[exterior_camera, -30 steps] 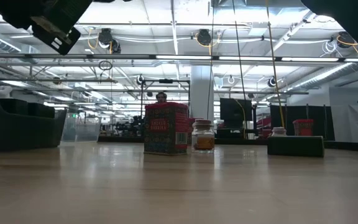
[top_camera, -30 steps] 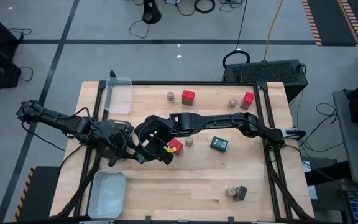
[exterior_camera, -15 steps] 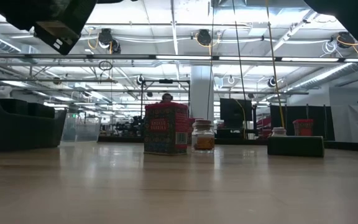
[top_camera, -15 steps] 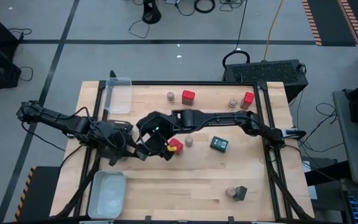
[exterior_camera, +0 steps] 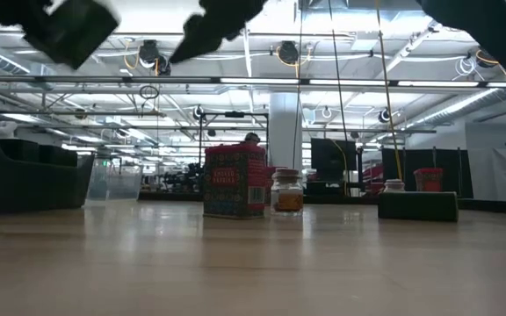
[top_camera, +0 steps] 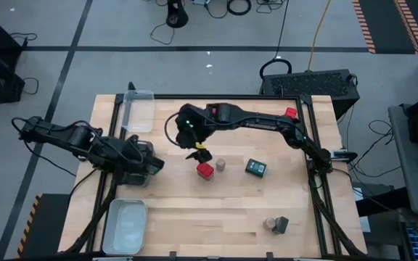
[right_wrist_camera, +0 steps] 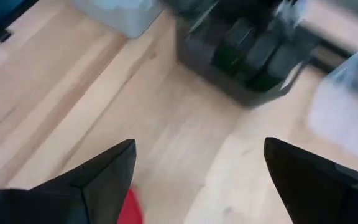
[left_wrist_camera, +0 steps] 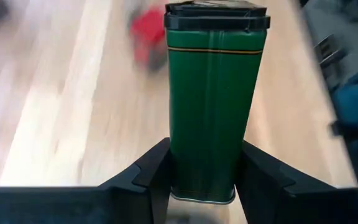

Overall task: Sort spices by type
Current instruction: Put the black seasoning can into the black bin

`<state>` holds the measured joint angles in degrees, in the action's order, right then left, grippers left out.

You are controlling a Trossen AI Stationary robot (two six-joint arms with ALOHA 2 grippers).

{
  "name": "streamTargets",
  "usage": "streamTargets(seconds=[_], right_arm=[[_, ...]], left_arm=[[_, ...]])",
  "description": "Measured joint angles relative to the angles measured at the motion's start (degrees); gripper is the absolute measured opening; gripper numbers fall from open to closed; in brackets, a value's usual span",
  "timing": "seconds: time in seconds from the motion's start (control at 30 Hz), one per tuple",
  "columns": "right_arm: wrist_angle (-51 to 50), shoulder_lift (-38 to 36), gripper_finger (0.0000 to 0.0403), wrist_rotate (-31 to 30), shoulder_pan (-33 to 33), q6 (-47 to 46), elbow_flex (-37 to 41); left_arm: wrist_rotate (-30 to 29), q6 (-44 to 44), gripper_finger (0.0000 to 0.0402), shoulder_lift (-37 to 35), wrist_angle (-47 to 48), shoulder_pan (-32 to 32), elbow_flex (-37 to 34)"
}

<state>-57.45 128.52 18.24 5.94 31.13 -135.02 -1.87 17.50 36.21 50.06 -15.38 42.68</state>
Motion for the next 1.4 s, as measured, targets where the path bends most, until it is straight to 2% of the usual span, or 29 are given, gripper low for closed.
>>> streamTargets(seconds=[0.2, 0.43, 0.53, 0.83, 0.97, 1.27, 1.4], right_arm=[[-1.2, 0.8, 0.0338, 1.6, 0.6, -0.2, 0.1], [-0.7, 0.8, 0.0338, 1.6, 0.7, 1.3, 0.1], [-1.5, 0.8, 0.0337, 1.7, 0.8, 1.2, 0.2], [2.0, 0.8, 0.0337, 1.6, 1.2, 1.1, 3.6], [2.3, 0.9, 0.0337, 1.6, 1.2, 0.3, 3.7], [1.5, 0.8, 0.0337, 1.6, 1.2, -0.5, 3.7], [1.4, 0.8, 0.0337, 1.6, 1.2, -0.5, 3.7]], left_arm=[[-0.2, 10.1, 0.0152, 0.0, 12.6, 0.0, -1.9], [0.1, 14.4, 0.0152, -2.2, 15.8, -0.8, -3.0], [0.1, 18.1, 0.0152, -2.9, 20.4, -1.6, -3.0], [1.0, 16.5, 0.0147, -1.5, 18.4, -2.3, -4.3], [1.7, 15.6, 0.0147, 0.7, 17.3, -2.3, -5.3], [-1.1, 15.2, 0.0151, 3.3, 14.7, -2.3, -7.6], [0.2, 15.2, 0.0152, 3.4, 11.8, -2.3, -9.7]])
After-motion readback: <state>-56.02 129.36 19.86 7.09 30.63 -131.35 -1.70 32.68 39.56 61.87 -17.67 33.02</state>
